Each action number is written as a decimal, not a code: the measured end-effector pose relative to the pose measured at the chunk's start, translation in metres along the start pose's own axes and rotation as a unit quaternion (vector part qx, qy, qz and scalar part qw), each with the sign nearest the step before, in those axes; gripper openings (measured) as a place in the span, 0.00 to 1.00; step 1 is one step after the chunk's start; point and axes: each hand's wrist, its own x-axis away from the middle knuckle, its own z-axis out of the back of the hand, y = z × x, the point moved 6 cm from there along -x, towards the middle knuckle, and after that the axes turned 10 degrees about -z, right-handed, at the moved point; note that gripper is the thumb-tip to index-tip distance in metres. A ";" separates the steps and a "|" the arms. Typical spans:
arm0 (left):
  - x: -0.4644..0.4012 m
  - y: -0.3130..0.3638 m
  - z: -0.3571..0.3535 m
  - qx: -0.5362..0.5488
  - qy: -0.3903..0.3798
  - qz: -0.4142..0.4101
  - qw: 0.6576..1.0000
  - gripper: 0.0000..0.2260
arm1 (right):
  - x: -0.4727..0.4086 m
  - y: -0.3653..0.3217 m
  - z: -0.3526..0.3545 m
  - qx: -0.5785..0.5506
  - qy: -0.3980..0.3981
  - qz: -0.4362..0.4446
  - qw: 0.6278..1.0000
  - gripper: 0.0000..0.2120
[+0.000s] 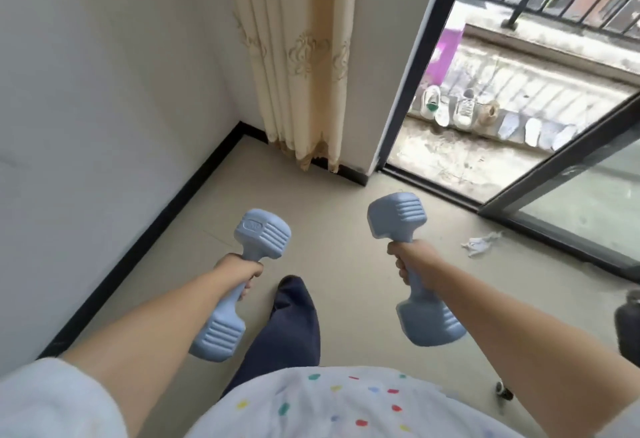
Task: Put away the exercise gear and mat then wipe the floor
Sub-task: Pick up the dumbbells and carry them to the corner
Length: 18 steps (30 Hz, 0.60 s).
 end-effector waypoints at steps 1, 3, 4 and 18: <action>-0.018 0.016 0.007 -0.007 -0.002 -0.005 1.000 0.05 | -0.011 -0.017 -0.004 -0.009 0.002 -0.002 1.000 0.09; -0.056 0.053 0.024 -0.036 -0.018 -0.007 0.999 0.03 | -0.031 -0.055 -0.013 -0.030 0.006 -0.018 0.999 0.09; -0.074 0.074 0.032 -0.045 -0.025 -0.010 0.999 0.02 | -0.040 -0.074 -0.016 -0.046 0.003 -0.025 0.999 0.09; -0.312 0.217 -0.011 -0.138 -0.105 0.001 0.985 0.02 | -0.243 -0.205 -0.008 -0.139 -0.002 -0.143 0.980 0.10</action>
